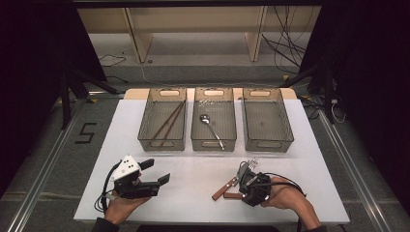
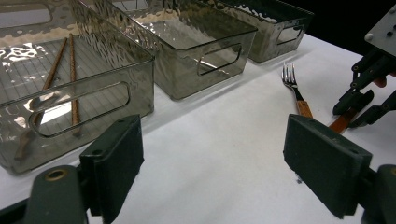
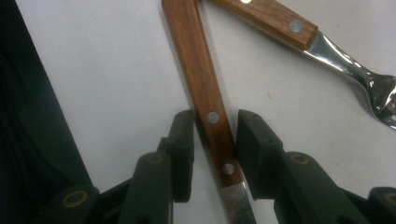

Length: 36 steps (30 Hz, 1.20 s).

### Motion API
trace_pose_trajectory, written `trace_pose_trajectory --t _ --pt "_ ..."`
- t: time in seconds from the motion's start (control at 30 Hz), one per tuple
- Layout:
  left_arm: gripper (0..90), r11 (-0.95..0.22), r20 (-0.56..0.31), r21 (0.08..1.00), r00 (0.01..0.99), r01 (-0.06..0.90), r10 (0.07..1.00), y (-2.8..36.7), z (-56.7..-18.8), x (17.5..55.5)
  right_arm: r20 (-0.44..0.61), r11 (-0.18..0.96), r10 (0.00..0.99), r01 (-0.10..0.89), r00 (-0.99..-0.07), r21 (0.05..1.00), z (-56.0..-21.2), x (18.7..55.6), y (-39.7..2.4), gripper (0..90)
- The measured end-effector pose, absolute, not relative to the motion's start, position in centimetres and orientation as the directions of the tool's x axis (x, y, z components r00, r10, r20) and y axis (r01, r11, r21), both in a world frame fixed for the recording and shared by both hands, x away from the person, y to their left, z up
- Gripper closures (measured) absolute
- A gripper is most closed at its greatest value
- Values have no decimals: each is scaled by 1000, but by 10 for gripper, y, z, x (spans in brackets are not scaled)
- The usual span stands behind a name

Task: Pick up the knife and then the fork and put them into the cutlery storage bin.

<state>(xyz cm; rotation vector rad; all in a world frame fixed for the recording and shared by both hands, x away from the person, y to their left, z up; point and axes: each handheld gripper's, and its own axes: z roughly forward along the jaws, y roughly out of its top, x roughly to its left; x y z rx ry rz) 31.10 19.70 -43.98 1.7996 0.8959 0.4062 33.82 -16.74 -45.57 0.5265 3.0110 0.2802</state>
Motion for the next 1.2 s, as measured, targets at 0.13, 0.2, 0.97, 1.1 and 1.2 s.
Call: trace_pose_trajectory --t 0.13,0.2,0.97,1.1,1.2 --pt "196 -178 -136 906 662 385 737 197 -440 311 -43 935 323 311 -945 172 -455 338 -165 708" --pt "196 -178 -136 905 662 385 737 197 -440 311 -46 940 309 299 -950 163 -455 338 -165 728" --pt "196 -179 -135 905 661 385 738 197 -440 311 -51 925 329 311 -943 218 -447 338 -174 769" --pt "196 -178 -136 905 661 385 738 197 -440 311 -40 909 345 323 -938 264 -442 341 -181 769" --pt "196 -178 -135 905 661 385 738 197 -440 311 -23 886 380 357 -925 296 -435 342 -185 769"
